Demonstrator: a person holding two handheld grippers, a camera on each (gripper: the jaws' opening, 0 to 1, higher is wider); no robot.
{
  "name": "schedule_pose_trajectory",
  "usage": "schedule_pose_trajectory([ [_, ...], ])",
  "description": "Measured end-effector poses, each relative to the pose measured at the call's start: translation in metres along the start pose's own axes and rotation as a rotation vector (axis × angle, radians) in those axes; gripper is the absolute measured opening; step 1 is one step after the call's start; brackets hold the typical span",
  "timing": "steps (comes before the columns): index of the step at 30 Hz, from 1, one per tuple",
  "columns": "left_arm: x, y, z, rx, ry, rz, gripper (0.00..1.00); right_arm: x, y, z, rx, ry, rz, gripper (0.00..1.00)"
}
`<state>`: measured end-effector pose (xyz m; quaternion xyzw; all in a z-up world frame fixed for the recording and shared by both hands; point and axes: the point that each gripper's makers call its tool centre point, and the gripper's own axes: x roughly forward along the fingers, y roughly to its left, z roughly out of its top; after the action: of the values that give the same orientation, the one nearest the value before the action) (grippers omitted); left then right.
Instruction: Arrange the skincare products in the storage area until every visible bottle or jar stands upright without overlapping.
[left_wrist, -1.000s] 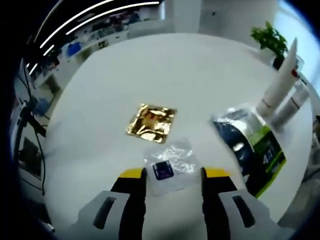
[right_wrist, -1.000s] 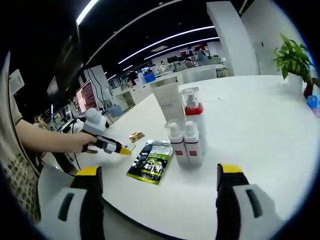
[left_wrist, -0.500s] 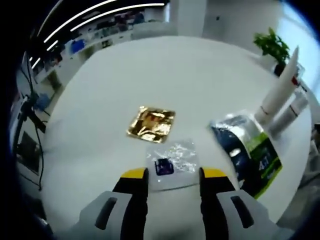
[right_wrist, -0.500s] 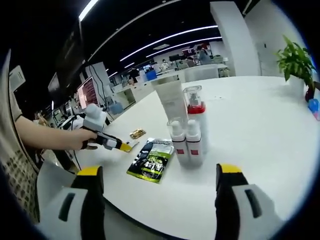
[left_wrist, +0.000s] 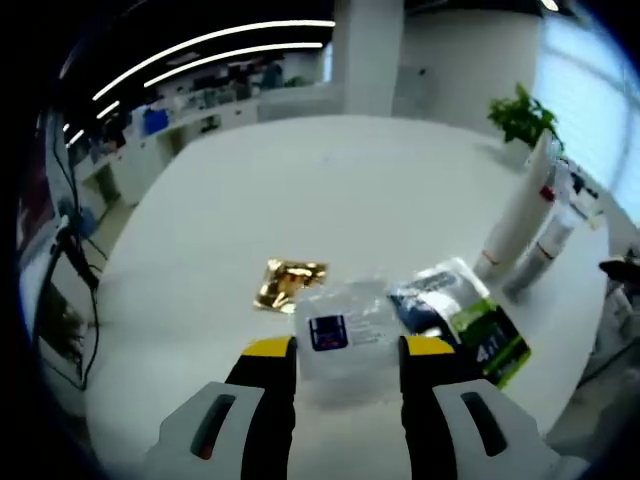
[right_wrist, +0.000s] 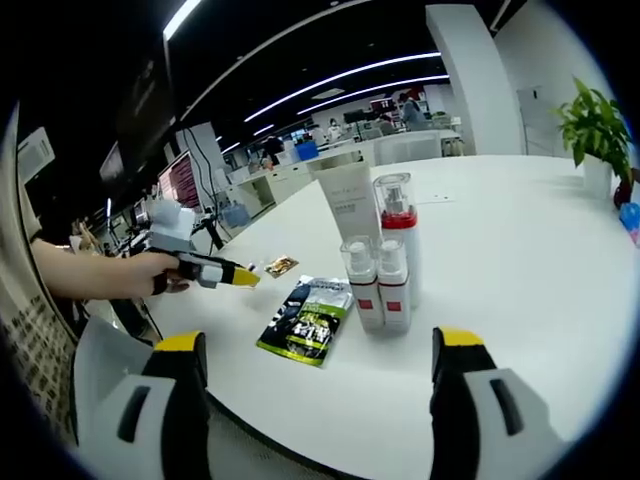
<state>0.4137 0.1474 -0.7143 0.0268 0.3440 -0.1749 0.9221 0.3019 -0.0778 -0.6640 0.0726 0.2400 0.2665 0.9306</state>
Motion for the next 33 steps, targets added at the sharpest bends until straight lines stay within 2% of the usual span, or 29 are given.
schedule_pose_trajectory([
  [9, -0.025, -0.030, 0.018, 0.092, -0.078, -0.071, 0.37, 0.001, 0.004, 0.000, 0.000, 0.001, 0.021, 0.90],
  [18, -0.047, -0.044, 0.024, 0.145, -0.134, -0.091, 0.37, 0.003, 0.012, 0.003, 0.018, -0.010, 0.062, 0.83],
  [24, -0.058, -0.052, 0.027, 0.182, -0.165, -0.108, 0.37, 0.010, 0.025, 0.008, 0.111, -0.033, 0.130, 0.74],
  [28, -0.066, -0.061, 0.027, 0.209, -0.174, -0.123, 0.37, 0.016, 0.037, 0.016, 0.102, -0.043, 0.179, 0.60],
  [30, -0.068, -0.063, 0.025, 0.216, -0.171, -0.126, 0.37, 0.019, 0.042, 0.022, 0.103, -0.051, 0.198, 0.59],
  [33, -0.073, -0.068, 0.023, 0.209, -0.176, -0.139, 0.37, 0.027, 0.058, 0.042, 0.158, -0.104, 0.277, 0.54],
])
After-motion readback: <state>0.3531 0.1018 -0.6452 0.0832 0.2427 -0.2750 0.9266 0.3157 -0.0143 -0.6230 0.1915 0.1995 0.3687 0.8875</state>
